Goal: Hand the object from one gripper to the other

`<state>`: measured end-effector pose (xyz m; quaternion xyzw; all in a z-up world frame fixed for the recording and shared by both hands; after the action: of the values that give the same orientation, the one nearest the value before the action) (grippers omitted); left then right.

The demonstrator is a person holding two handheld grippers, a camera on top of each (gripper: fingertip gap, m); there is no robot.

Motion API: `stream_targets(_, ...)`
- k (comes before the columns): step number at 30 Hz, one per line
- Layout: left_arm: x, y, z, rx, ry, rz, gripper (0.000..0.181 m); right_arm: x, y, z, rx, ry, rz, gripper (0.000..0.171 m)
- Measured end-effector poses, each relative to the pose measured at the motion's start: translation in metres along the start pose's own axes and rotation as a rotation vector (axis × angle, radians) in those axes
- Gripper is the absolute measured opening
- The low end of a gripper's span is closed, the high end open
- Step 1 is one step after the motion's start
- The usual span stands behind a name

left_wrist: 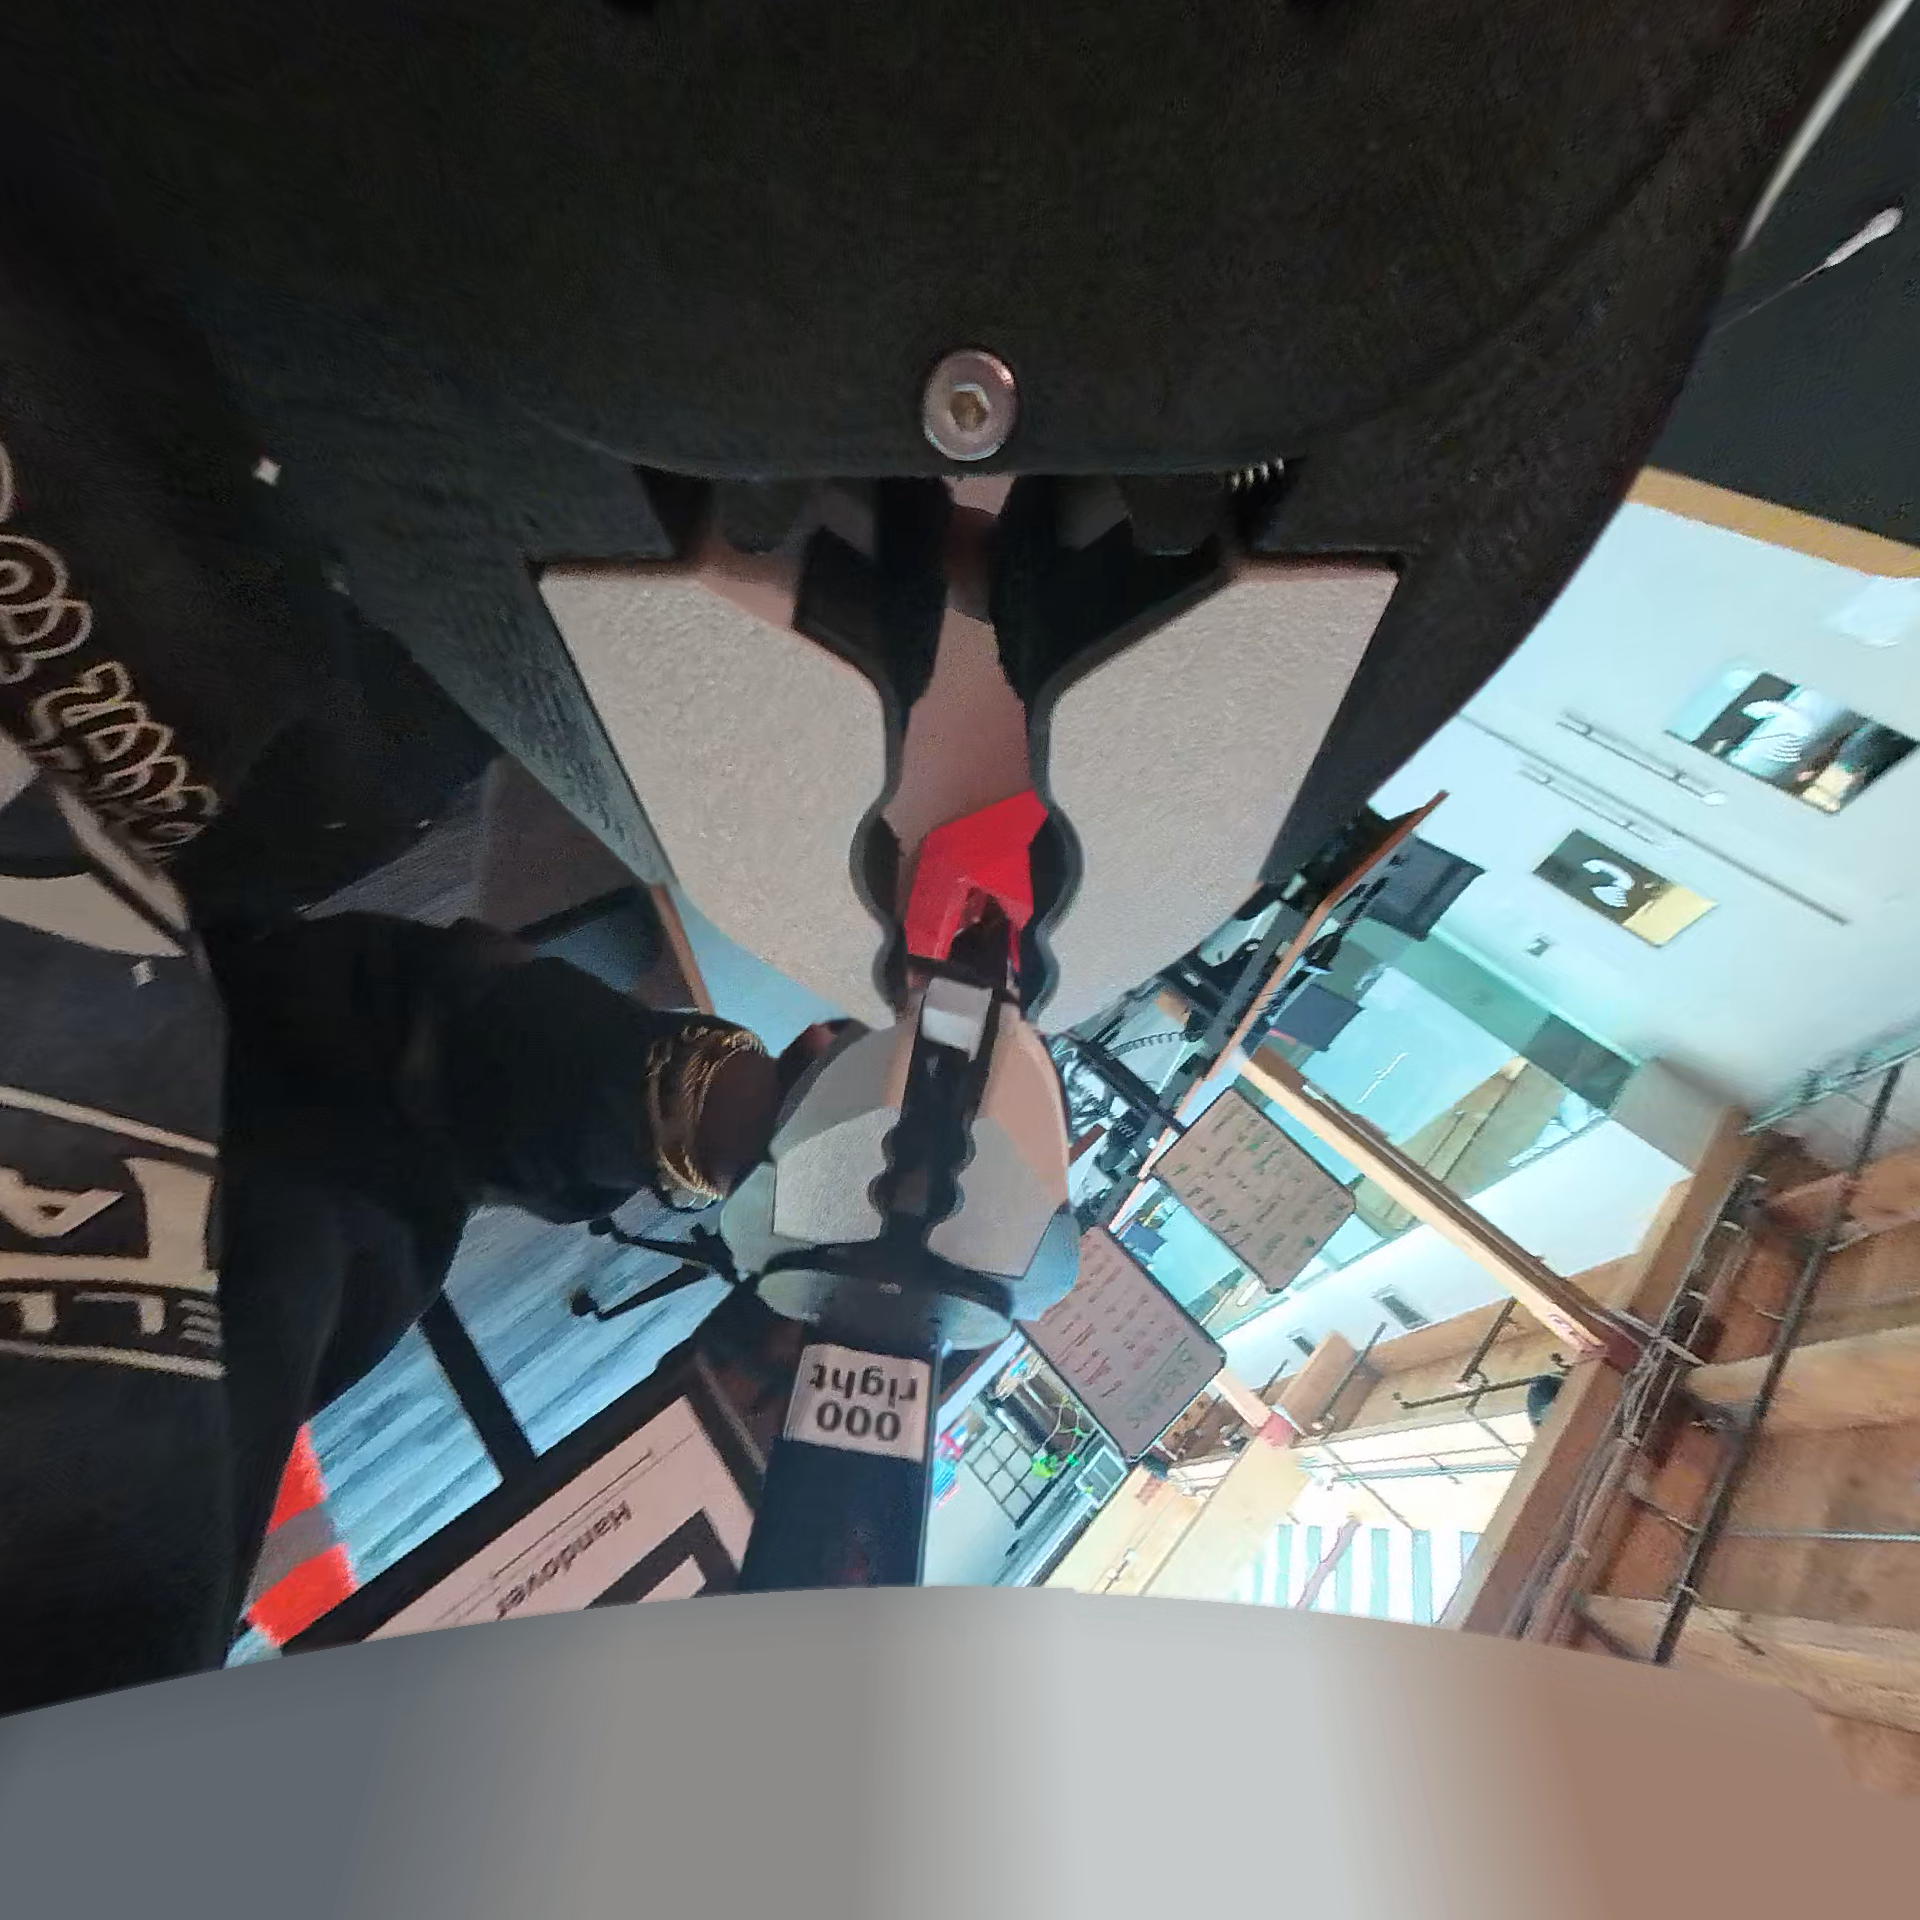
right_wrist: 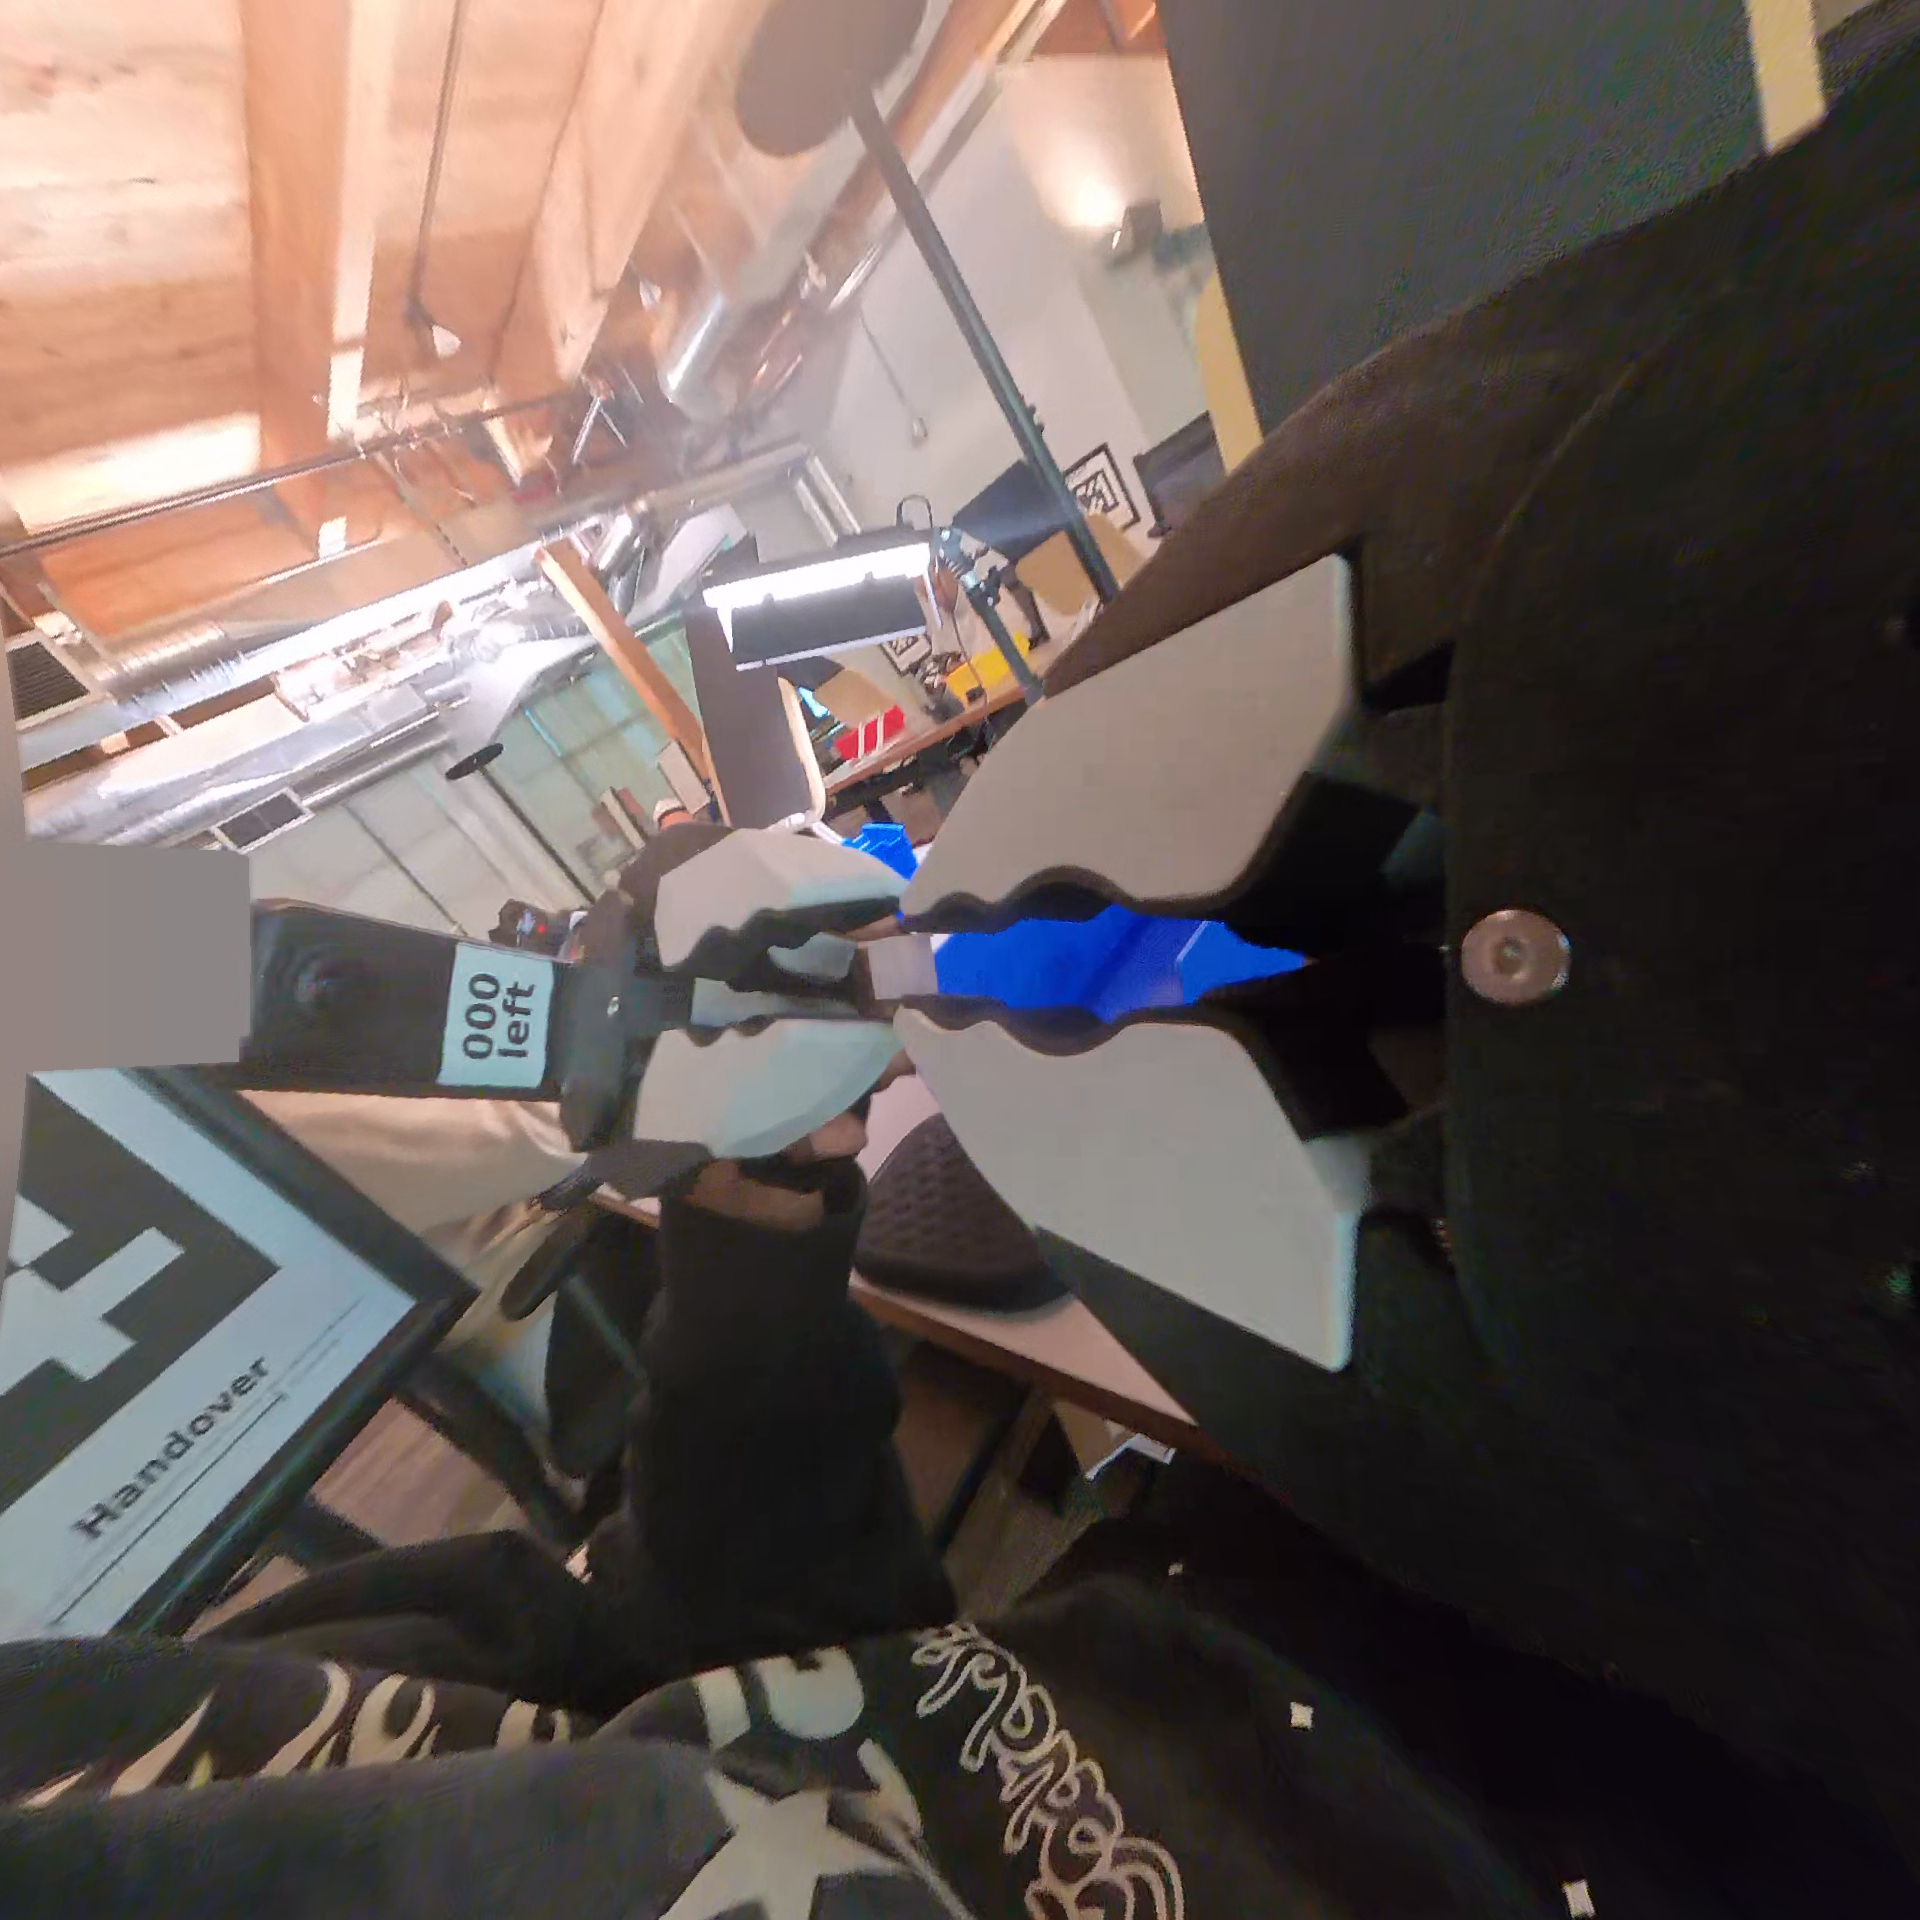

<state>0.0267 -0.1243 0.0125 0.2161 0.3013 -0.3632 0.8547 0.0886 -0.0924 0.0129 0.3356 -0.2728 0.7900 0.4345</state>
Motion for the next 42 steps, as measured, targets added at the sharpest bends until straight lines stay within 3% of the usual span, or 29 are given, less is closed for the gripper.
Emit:
stream_targets(6, 0.002, 0.001, 0.000, 0.000, 0.017, -0.017, 0.011, -0.001, -0.001, 0.001, 0.012, 0.026, 0.014, 0.011)
stream_targets(10, 0.000, 0.000, 0.000, -0.020, -0.092, -0.050, 0.011, -0.001, 0.000, -0.001, 0.001, 0.008, 0.009, 0.011)
stream_targets(14, -0.010, 0.000, -0.003, -0.049, -0.406, -0.094, 0.011, 0.003, -0.008, 0.011, 0.041, -0.321, -0.177, 0.018)
stream_targets(17, -0.013, 0.000, -0.006, -0.052, -0.582, -0.156, 0.010, 0.002, -0.003, 0.003, -0.146, -0.586, -0.259, 0.018)
stream_targets(19, -0.014, 0.002, -0.011, -0.088, -0.629, -0.161, 0.010, 0.002, 0.002, -0.010, -0.283, -0.638, -0.241, 0.017)
stream_targets(28, -0.013, 0.002, -0.014, -0.114, -0.677, -0.176, 0.010, 0.000, 0.007, -0.007, -0.257, -0.671, -0.249, 0.006)
stream_targets(31, -0.014, 0.002, -0.013, -0.086, -0.602, -0.156, 0.014, 0.001, 0.006, -0.007, -0.246, -0.609, -0.237, 0.005)
stream_targets(35, -0.016, -0.002, -0.006, 0.044, -0.255, -0.015, 0.024, 0.007, 0.003, -0.010, -0.171, -0.302, -0.161, 0.005)
stream_targets(38, -0.011, -0.003, -0.005, 0.028, -0.091, 0.006, 0.019, 0.007, 0.000, -0.007, -0.087, -0.149, -0.097, 0.005)
stream_targets(42, -0.006, 0.000, -0.006, 0.018, 0.013, 0.019, 0.012, 0.004, 0.000, -0.005, -0.065, -0.097, -0.055, 0.005)
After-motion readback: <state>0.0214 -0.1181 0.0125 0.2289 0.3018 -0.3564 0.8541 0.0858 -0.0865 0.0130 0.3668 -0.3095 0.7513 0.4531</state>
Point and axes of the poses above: each gripper's, where its closed fingertips meet, y out along the fingers, z out of its top, x = y × z across the jaws, the point moved 4 cm from there along -y, back along the fingers, and after that the axes turned 11 degrees about z, right-handed, at the moved point
